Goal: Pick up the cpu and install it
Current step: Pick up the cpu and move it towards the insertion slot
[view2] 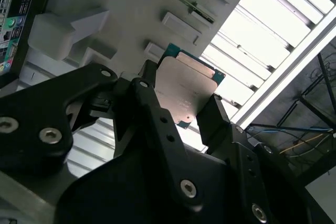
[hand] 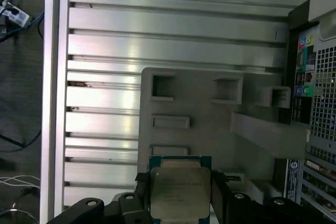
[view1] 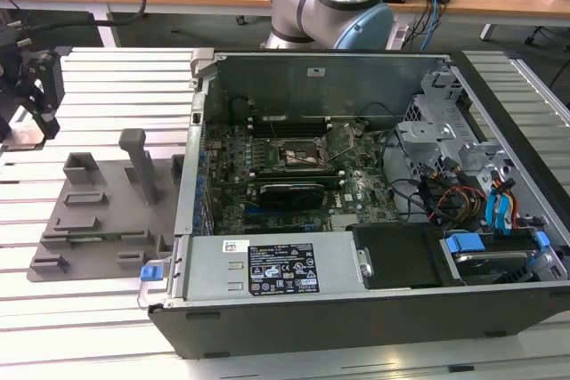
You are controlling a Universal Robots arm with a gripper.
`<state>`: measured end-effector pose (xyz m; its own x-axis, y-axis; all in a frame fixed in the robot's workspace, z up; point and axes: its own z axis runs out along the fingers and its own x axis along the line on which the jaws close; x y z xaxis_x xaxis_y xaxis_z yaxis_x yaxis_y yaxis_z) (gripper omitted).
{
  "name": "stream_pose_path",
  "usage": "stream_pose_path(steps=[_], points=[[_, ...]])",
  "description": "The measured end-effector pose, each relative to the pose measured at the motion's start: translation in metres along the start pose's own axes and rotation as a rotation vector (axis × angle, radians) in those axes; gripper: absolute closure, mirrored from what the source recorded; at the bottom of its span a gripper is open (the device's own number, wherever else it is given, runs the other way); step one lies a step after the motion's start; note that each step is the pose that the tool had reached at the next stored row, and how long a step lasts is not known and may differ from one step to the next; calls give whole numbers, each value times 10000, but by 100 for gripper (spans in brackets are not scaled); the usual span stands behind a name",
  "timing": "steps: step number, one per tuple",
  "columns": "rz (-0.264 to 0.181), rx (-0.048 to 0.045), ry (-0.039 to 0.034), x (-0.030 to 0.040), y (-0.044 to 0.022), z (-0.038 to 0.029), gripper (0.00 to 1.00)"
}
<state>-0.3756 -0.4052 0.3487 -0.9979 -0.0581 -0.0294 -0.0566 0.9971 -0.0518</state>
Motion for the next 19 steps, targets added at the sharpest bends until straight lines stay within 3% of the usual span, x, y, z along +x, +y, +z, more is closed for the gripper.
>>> stream_pose_path(steps=[5, 12, 19], points=[[0, 0, 0, -2, -4, -76, 45], [0, 0, -1, -8, -11, -262, 45], [1, 0, 0, -11, -16, -372, 45]])
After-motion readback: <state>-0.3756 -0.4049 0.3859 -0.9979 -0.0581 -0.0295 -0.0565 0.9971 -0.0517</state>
